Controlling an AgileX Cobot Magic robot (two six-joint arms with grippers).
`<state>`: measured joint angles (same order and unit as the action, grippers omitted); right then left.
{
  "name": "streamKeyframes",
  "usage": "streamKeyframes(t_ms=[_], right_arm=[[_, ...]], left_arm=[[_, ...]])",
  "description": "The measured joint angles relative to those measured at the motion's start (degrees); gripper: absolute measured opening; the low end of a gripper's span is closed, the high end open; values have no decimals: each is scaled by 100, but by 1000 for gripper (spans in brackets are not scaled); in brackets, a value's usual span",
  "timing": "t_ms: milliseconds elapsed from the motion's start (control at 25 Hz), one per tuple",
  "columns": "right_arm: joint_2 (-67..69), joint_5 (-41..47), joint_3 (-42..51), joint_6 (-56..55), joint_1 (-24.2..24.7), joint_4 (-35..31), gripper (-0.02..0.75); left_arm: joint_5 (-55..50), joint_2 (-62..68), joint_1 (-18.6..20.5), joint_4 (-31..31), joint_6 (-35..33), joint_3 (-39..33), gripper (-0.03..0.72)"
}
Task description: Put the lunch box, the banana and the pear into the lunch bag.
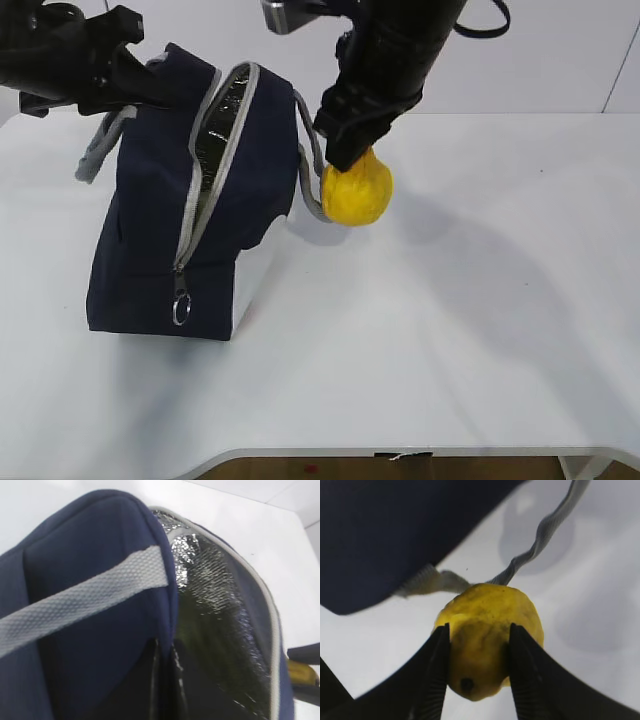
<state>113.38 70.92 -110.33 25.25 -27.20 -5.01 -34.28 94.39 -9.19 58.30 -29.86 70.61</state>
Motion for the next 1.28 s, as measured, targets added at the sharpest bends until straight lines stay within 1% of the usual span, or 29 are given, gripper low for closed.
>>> streamKeyframes(t_ms=[200, 400, 760, 960, 1080, 1280], right_arm=[[-200, 57, -415, -17, 0, 36, 299], [-309, 101, -770, -40, 0, -54, 298], [-521, 119, -1020, -54, 0, -247, 298], [-560, 128, -1031, -54, 0, -684, 297], [-560, -97, -1031, 20, 0, -966, 297], [-214, -666, -1031, 94, 0, -1186, 297]], left_arm=[[-287, 12, 0, 385, -58, 161, -5], [-460, 12, 0, 642, -170, 226, -5], [-529, 12, 0, 682, -193, 262, -5], [-585, 12, -32, 750, -205, 262, -5], [-605, 12, -46, 810, -205, 262, -5], [-617, 12, -46, 933, -205, 262, -5]])
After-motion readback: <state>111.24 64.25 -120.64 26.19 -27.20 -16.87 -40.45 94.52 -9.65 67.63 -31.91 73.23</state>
